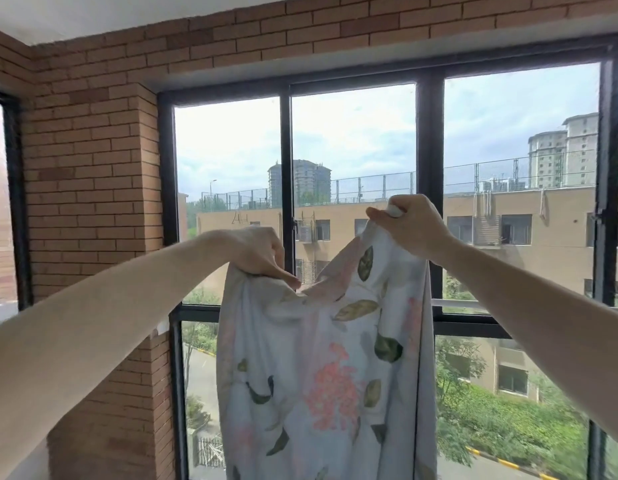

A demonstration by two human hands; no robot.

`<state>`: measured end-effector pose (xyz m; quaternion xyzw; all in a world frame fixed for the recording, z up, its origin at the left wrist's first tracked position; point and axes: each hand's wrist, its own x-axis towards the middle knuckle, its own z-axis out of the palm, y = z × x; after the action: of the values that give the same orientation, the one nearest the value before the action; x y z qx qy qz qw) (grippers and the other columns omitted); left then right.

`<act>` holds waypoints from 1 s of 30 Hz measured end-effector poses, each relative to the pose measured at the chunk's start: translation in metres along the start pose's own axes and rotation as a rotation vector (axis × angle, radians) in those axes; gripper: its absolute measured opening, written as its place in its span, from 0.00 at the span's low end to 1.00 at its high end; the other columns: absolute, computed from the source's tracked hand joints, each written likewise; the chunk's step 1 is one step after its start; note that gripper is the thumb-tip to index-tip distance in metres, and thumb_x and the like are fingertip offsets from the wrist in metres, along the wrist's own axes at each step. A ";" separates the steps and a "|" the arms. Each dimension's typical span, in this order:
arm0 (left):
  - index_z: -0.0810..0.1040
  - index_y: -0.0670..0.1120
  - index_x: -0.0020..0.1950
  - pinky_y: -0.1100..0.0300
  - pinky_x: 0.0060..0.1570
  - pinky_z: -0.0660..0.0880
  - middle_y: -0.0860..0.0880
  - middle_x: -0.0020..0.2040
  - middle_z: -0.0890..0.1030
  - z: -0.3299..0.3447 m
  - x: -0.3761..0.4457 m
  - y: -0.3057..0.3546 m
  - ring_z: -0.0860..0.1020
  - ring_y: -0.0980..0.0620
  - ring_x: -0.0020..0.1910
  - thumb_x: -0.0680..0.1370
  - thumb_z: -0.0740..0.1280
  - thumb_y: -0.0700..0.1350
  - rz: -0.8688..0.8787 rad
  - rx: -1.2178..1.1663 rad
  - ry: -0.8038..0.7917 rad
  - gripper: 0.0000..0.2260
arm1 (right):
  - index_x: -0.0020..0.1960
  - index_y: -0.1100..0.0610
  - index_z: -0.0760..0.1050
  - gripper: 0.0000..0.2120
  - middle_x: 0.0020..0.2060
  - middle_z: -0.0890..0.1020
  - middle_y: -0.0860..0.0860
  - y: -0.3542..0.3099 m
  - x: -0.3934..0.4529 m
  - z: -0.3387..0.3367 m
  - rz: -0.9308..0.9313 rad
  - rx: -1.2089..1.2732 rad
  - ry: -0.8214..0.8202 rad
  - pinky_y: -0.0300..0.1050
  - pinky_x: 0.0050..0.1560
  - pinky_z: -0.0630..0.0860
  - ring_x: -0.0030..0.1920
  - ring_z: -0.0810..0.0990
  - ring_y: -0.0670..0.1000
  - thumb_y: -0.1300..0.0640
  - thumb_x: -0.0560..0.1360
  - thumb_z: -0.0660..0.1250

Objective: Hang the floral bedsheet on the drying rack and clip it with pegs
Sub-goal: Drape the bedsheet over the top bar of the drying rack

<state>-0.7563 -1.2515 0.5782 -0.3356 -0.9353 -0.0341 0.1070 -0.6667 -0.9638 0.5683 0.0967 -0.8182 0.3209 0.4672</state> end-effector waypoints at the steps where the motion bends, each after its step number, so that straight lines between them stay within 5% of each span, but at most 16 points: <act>1: 0.86 0.54 0.42 0.58 0.49 0.75 0.58 0.48 0.83 -0.001 -0.001 -0.013 0.78 0.57 0.50 0.66 0.75 0.71 -0.047 0.042 -0.019 0.21 | 0.31 0.54 0.58 0.29 0.29 0.58 0.54 0.003 0.001 -0.004 -0.001 -0.015 0.009 0.40 0.27 0.56 0.29 0.58 0.50 0.51 0.77 0.76; 4: 0.82 0.48 0.36 0.58 0.41 0.73 0.53 0.42 0.82 0.001 -0.008 -0.053 0.78 0.52 0.44 0.75 0.72 0.59 -0.187 0.078 0.029 0.16 | 0.30 0.54 0.57 0.30 0.27 0.60 0.54 0.013 0.003 -0.014 0.018 -0.049 0.037 0.41 0.29 0.59 0.28 0.60 0.51 0.49 0.76 0.76; 7: 0.65 0.49 0.30 0.56 0.35 0.62 0.52 0.30 0.68 0.004 -0.022 -0.085 0.66 0.50 0.32 0.72 0.62 0.75 -0.275 -0.115 0.171 0.31 | 0.31 0.55 0.58 0.30 0.25 0.61 0.50 0.026 0.003 -0.018 0.065 -0.062 0.056 0.39 0.26 0.62 0.26 0.61 0.51 0.47 0.75 0.76; 10: 0.66 0.50 0.33 0.56 0.36 0.61 0.53 0.32 0.67 0.000 -0.038 -0.095 0.66 0.52 0.33 0.60 0.59 0.85 -0.255 -0.312 0.180 0.37 | 0.30 0.55 0.59 0.29 0.23 0.63 0.49 0.031 0.006 -0.015 0.100 -0.043 0.064 0.31 0.24 0.64 0.22 0.62 0.45 0.48 0.76 0.76; 15: 0.76 0.43 0.36 0.64 0.38 0.70 0.53 0.34 0.74 -0.003 -0.041 -0.072 0.74 0.55 0.36 0.73 0.77 0.61 -0.166 -0.330 0.069 0.23 | 0.30 0.54 0.60 0.28 0.25 0.65 0.50 0.025 0.010 -0.002 0.142 -0.036 0.073 0.35 0.28 0.67 0.26 0.64 0.49 0.49 0.76 0.76; 18: 0.87 0.44 0.53 0.57 0.56 0.80 0.52 0.52 0.87 -0.006 -0.034 -0.065 0.84 0.53 0.53 0.79 0.73 0.47 -0.201 -0.759 0.158 0.08 | 0.30 0.54 0.61 0.28 0.25 0.67 0.50 0.028 0.007 -0.001 0.156 -0.031 0.073 0.30 0.24 0.65 0.27 0.65 0.50 0.48 0.75 0.77; 20: 0.86 0.44 0.57 0.54 0.54 0.81 0.44 0.57 0.86 -0.006 -0.030 -0.067 0.84 0.48 0.54 0.82 0.68 0.41 -0.280 -0.993 0.227 0.07 | 0.31 0.54 0.62 0.28 0.25 0.67 0.48 0.036 0.002 -0.006 0.176 -0.038 0.064 0.34 0.25 0.65 0.27 0.65 0.49 0.46 0.73 0.79; 25: 0.85 0.46 0.54 0.49 0.47 0.83 0.41 0.55 0.86 -0.009 -0.026 -0.064 0.86 0.45 0.46 0.80 0.71 0.52 -0.392 -1.060 0.334 0.11 | 0.32 0.54 0.71 0.23 0.24 0.73 0.45 0.055 -0.014 -0.017 0.245 -0.019 -0.025 0.32 0.22 0.65 0.26 0.69 0.46 0.42 0.71 0.79; 30: 0.77 0.55 0.64 0.53 0.55 0.78 0.53 0.57 0.81 -0.012 -0.033 -0.006 0.80 0.52 0.56 0.66 0.75 0.71 -0.147 -0.661 0.281 0.32 | 0.35 0.57 0.74 0.22 0.27 0.73 0.50 0.040 -0.015 0.002 0.195 0.060 -0.069 0.39 0.29 0.67 0.29 0.70 0.49 0.42 0.74 0.76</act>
<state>-0.7334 -1.2782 0.5823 -0.2758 -0.8717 -0.3877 0.1176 -0.6782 -0.9359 0.5381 0.0416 -0.8293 0.3855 0.4024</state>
